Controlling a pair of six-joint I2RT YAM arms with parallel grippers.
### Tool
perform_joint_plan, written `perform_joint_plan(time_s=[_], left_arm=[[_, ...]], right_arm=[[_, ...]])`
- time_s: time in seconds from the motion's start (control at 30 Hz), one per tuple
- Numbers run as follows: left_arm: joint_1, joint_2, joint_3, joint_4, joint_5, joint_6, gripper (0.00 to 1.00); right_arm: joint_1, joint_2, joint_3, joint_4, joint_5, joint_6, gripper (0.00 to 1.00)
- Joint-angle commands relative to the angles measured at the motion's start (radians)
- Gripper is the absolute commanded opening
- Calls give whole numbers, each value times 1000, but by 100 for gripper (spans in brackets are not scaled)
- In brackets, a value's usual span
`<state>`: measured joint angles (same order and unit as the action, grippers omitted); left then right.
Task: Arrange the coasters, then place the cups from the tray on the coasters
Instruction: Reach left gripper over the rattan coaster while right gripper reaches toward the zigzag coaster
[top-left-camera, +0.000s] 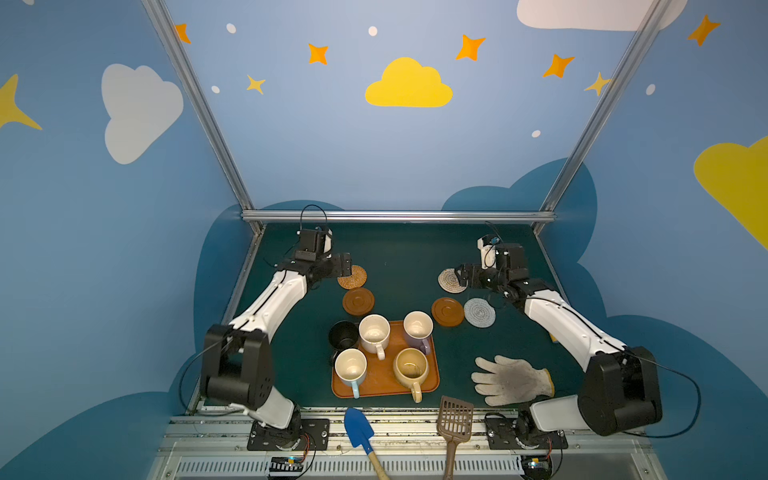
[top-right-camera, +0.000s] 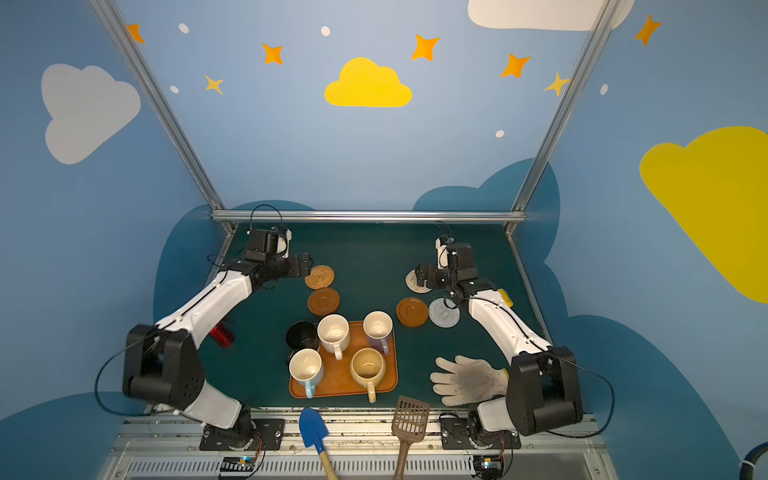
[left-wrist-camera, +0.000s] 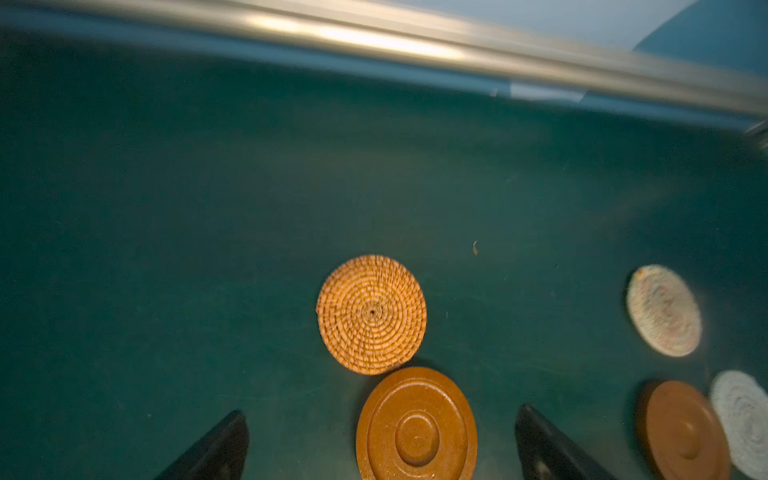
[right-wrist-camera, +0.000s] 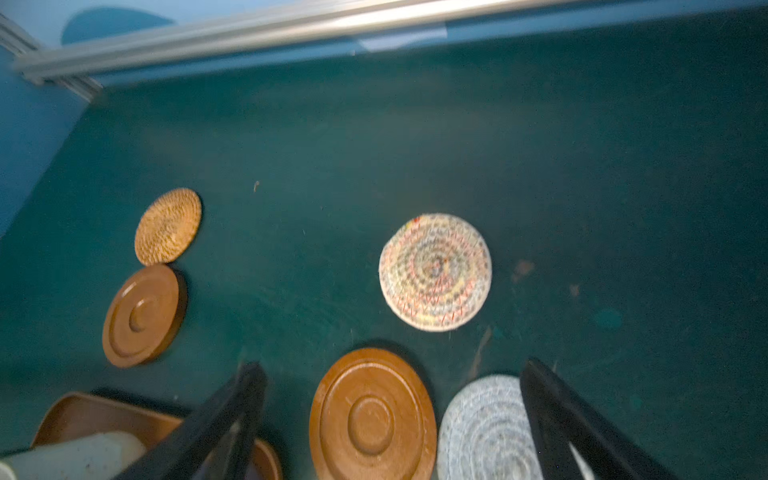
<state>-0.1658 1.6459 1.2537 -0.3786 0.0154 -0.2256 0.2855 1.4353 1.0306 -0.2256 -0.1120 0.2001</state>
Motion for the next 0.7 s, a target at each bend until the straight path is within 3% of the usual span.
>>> perform_joint_plan(time_s=[0.0,0.37,0.53,0.67], left_arm=[[-16,138,111,-190,15,15,99],[-68,538,495,-371,-46,58,99],[-84,634,602,-448,-117,71,99],[-94,632,579,-460,-177,66,99]], right_arm=[[32,25,77,-147,-47,-17,96],[44,22,31,-138,-127,19,96],[46,29,31,-151,-141,24,95],[46,32,30,-147,-156,27,95]])
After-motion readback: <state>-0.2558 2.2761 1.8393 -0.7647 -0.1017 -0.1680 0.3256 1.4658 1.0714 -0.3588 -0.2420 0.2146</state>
